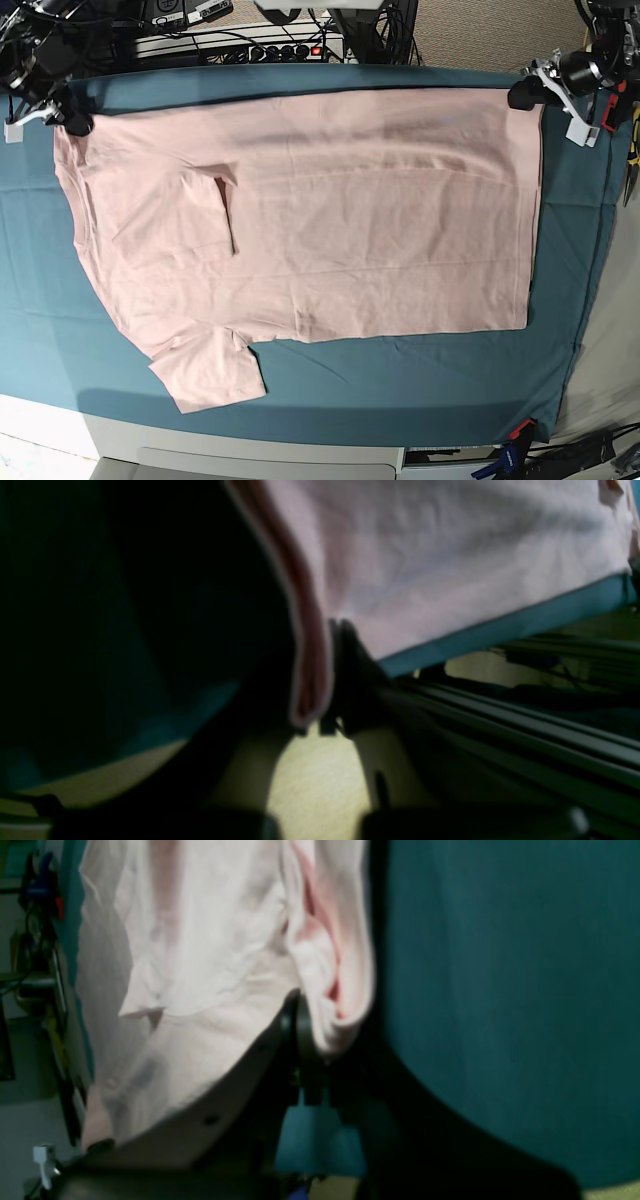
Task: Fold the T-shirt properly
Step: 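Lift both grippers and pull the shirt toward the robot base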
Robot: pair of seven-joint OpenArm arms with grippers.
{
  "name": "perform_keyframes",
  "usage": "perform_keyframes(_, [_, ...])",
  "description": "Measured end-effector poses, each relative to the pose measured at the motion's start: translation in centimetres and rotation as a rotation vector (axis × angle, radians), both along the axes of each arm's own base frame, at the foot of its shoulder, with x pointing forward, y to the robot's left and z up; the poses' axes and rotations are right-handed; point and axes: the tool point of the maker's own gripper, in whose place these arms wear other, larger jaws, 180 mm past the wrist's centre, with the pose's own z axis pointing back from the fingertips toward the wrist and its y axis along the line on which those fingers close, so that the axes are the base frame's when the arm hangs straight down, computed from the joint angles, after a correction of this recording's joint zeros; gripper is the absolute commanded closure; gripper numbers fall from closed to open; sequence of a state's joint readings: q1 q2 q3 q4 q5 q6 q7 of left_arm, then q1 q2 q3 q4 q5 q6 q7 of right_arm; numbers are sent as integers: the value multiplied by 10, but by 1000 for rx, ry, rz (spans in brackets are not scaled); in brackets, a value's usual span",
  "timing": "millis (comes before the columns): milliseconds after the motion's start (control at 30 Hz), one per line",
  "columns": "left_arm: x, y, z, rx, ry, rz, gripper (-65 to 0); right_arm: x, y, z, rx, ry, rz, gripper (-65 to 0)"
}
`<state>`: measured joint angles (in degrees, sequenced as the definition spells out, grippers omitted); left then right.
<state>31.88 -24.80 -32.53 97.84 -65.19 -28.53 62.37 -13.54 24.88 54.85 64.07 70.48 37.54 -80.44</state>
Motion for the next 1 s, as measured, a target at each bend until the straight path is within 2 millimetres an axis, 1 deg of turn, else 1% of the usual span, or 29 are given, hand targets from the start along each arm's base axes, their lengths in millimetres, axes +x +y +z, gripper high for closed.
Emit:
perform_keyframes(200, [-4,1,-2,2,11,1,0,-22,-1,-2,19,16,-20,0])
perform_keyframes(300, [-5,0,-2,2,13,-1,0,-35,-9,-1,12,28,-52,0])
perform_keyframes(467, [-5,0,-2,1,14,-2,0,-59,-27,8,0,24,-125,0])
perform_keyframes(1000, [-8,-1,-3,2,32,-14,0,-60,-29,10,-2,18,-133,0])
